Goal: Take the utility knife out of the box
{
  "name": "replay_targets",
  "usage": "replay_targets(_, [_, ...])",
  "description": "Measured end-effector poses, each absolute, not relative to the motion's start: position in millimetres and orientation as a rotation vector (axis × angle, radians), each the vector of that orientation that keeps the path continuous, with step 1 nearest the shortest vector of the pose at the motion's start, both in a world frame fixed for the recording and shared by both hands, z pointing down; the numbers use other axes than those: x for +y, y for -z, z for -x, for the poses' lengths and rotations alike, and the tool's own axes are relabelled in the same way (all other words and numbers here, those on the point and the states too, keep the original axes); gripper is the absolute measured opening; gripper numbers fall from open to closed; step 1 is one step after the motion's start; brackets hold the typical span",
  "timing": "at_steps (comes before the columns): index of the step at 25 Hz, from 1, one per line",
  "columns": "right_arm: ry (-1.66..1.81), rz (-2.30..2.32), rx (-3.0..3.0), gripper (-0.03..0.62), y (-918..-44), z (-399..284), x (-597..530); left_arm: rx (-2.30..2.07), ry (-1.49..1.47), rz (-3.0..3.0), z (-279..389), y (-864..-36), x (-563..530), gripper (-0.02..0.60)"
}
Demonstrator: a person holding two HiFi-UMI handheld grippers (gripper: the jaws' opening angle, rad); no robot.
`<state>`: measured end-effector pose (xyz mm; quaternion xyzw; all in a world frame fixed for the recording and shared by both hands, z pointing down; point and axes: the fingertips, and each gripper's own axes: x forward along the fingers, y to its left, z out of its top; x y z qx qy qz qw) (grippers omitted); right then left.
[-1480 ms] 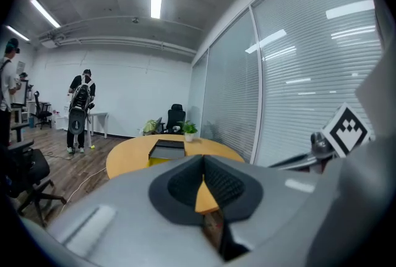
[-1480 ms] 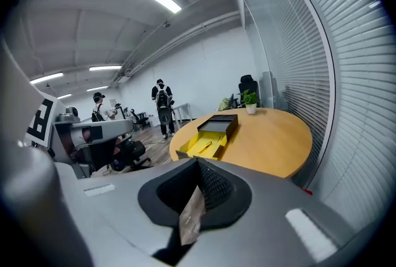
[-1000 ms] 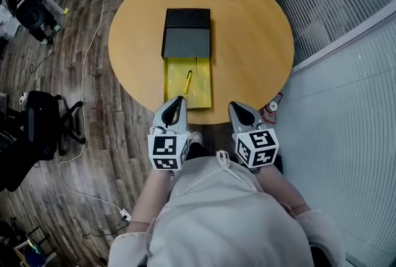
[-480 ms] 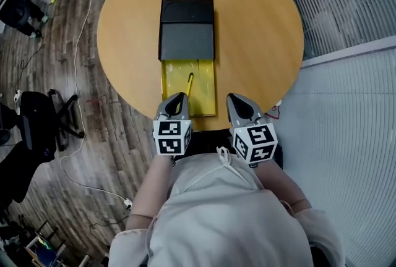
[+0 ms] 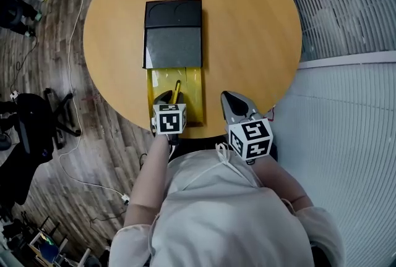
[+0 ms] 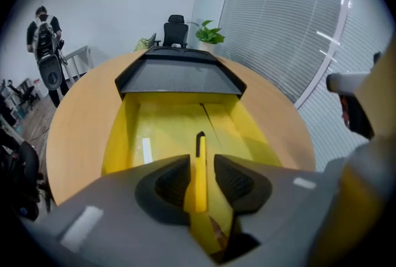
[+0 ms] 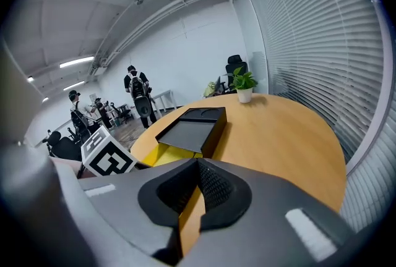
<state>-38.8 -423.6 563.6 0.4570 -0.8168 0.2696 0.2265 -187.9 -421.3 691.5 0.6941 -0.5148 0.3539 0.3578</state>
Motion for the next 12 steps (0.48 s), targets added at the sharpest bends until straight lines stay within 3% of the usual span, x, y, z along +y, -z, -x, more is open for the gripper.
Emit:
replay_targets(10, [-0.778,-1.256,-2.239,0.002,-569,23,-445,-1.379,-1.016,-1.743,190,-703,-424,0.096])
replay_targets(12, [-0.773,-1.250,-2.245,0.002,-567,24,-446,-1.373,-1.019,-1.751,189,-703,-423,0.054])
